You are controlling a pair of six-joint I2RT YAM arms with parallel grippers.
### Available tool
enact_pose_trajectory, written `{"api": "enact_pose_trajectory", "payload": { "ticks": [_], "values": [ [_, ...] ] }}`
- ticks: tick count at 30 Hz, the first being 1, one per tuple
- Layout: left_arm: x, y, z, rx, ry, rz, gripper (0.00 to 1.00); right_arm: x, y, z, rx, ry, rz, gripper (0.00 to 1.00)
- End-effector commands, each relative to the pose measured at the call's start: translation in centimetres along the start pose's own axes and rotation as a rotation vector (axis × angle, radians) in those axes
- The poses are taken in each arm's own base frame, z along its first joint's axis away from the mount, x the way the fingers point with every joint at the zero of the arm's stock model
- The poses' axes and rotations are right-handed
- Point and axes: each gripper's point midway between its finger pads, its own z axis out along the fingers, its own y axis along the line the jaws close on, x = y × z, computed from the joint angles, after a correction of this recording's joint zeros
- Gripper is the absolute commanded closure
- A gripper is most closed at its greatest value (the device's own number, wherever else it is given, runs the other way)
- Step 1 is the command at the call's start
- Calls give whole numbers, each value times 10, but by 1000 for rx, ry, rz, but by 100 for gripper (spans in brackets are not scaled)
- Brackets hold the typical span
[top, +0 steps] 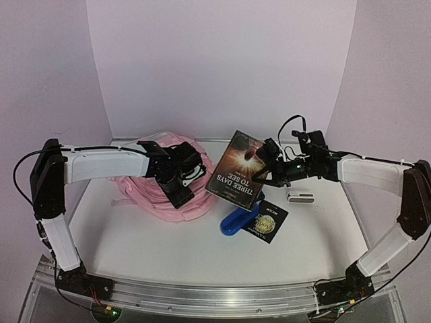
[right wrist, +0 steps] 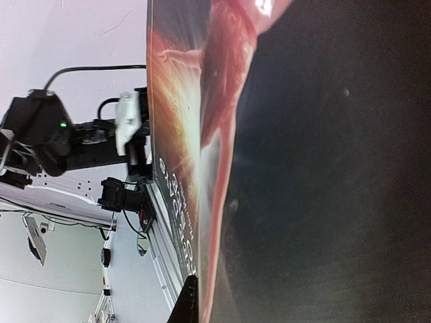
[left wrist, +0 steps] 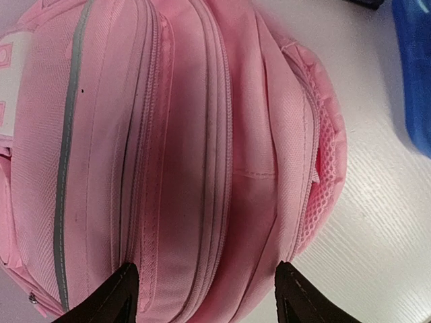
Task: Pack the student bag
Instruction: Place the book in the student bag.
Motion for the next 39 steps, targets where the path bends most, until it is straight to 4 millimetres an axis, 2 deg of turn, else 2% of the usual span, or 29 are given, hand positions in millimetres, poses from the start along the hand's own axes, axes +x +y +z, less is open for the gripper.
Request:
{"api": "enact_pose_trajectory", "payload": {
  "ticks": [1,5,7,10,12,17,21,26,30,34,39],
  "values": [
    [-23,30,-11,-115,-67,-19,34,-13,16,-7,-47,-45,-75,100],
    [-39,23,-46,-28,-173,-18,42,-12,14,-7,-46,-44,-72,100],
    [-43,25,-62,-13,-207,-25,42,-13,13,-6,-45,-42,-68,100],
    [-42,37,-70,-53,-214,-33,40,-11,12,-4,-48,-36,-62,100],
    [-34,47,-61,-99,-173,-27,38,-12,12,-4,-50,-36,-62,100],
    [-15,68,-22,-190,-52,-30,29,-11,11,-3,-55,-31,-55,100],
    [-7,75,0,-184,-12,-27,25,-11,12,-4,-56,-33,-57,100],
    [-3,69,22,-157,38,-3,22,-10,12,-4,-54,-34,-58,100],
    [2,53,34,-94,69,14,17,-11,12,-4,-55,-34,-59,100],
    [-4,31,26,3,25,18,13,-10,14,-5,-57,-35,-63,100],
    [-7,18,20,36,2,52,12,-9,13,-5,-53,-36,-64,100]
  ]
}}
